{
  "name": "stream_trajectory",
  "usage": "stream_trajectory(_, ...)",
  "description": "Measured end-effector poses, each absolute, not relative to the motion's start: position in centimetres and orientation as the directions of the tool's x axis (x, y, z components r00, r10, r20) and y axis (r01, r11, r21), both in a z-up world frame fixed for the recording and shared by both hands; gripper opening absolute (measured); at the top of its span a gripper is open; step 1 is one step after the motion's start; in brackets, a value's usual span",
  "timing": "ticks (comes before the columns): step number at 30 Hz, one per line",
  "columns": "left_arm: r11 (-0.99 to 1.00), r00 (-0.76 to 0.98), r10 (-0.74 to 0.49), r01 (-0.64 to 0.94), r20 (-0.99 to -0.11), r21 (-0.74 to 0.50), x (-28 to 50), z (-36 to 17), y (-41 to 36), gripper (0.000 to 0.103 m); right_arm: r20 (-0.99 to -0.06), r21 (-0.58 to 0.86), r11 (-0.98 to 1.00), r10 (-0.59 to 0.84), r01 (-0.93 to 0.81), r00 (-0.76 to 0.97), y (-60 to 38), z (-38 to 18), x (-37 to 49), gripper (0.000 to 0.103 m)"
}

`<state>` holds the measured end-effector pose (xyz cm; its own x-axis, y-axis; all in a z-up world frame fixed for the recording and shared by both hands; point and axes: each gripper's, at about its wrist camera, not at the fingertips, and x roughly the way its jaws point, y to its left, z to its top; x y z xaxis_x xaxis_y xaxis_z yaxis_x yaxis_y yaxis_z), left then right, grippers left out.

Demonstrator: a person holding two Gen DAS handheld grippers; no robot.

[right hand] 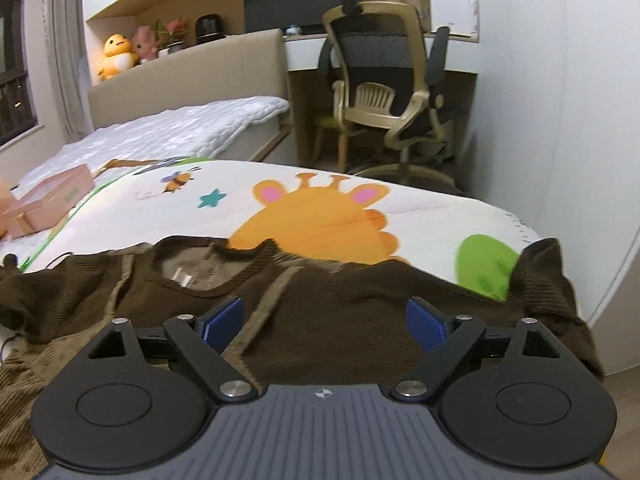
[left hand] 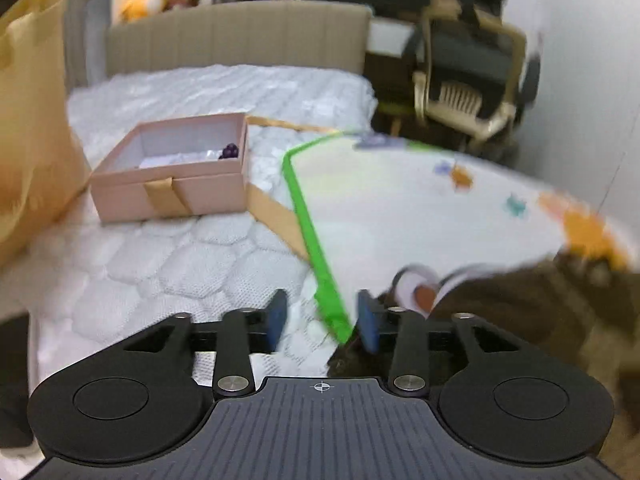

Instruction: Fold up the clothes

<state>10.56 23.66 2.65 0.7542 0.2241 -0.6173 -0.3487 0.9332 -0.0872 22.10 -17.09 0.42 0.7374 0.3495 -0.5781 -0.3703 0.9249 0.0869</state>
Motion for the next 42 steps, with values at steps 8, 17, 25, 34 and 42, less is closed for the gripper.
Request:
stream_trajectory(8,0.919,0.836,-0.189,-0.034,-0.516,-0.392,14.6,7.1,17.1,0.079,-0.565,0.038,0.900,0.378,-0.435,0.733,-14.7,0.4,22.5,0.089)
stream_trajectory(17,0.779,0.628,-0.512,0.052,-0.586,-0.625,24.6,-2.2,9.8,0.079,-0.662,-0.151,0.882,0.244,-0.445,0.709,-14.5,-3.3,23.2,0.090)
stream_trajectory(25,0.737,0.668,-0.465,-0.070,-0.581,-0.672,24.2,-3.2,15.7,0.087,-0.662,0.161,0.930,0.351,-0.331,0.663,-19.8,-1.4,25.5,0.091)
stream_trajectory(34,0.688,0.637,-0.519,-0.085,-0.570,-0.721,27.3,-4.1,11.7,0.090,-0.568,0.640,0.727,0.666,-0.248,0.483,-19.6,-3.5,30.1,0.091)
stream_trajectory(42,0.648,0.701,-0.482,-0.118,-0.526,-0.752,29.8,-5.2,12.2,0.092,-0.491,0.763,0.602,0.776,-0.233,0.396,-15.6,-4.1,34.4,0.097)
